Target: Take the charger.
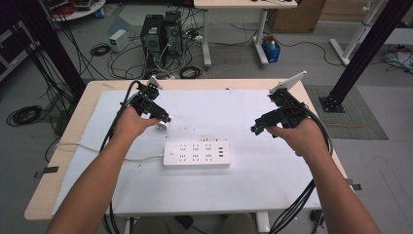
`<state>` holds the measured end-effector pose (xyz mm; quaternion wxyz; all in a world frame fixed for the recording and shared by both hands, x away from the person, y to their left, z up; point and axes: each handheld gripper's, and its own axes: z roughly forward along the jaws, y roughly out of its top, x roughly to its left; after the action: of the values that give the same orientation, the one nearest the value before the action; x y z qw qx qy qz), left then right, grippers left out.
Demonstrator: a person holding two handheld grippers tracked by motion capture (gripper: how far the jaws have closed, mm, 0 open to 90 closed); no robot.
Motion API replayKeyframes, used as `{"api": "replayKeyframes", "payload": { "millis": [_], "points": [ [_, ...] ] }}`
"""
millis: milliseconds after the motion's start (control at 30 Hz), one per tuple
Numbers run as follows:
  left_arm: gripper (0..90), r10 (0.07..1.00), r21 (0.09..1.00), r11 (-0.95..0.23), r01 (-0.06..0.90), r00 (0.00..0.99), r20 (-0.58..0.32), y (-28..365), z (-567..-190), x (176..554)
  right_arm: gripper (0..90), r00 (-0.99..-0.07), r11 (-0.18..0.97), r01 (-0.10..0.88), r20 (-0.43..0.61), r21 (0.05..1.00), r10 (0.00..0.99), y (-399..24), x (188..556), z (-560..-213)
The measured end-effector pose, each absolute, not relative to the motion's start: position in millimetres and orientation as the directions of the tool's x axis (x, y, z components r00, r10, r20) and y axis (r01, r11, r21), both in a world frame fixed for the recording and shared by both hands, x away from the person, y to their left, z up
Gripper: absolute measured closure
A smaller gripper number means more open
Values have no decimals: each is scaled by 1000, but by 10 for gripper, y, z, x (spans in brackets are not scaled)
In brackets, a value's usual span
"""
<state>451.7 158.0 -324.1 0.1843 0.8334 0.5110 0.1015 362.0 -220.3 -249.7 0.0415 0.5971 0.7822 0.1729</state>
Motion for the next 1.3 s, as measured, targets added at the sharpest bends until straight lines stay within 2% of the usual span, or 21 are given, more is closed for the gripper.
{"api": "replayKeyframes", "payload": {
  "millis": [133, 333, 700, 900, 1300],
  "points": [
    [187, 892, 404, -417, 814, 451, 12, 1522, -3368, 4584, 44, -291, 234, 917, 140, 322, 946, -2192, 3606, -2499],
    [186, 900, 388, -406, 827, 436, 12, 1484, -3528, 4667, 44, -306, 249, 914, 142, 320, 941, -2169, 3596, -2560],
    [190, 915, 450, -369, 813, 404, 20, 1475, -3750, 4756, 44, -322, 267, 911, 139, 315, 936, -2131, 3603, -2641],
    [190, 923, 454, -341, 823, 385, -3, 1514, -3861, 4793, 44, -324, 268, 909, 139, 318, 936, -2149, 3586, -2656],
    [190, 932, 445, -329, 833, 363, 10, 1519, -3974, 4855, 45, -322, 265, 910, 140, 319, 936, -2147, 3576, -2677]
  ]
}}
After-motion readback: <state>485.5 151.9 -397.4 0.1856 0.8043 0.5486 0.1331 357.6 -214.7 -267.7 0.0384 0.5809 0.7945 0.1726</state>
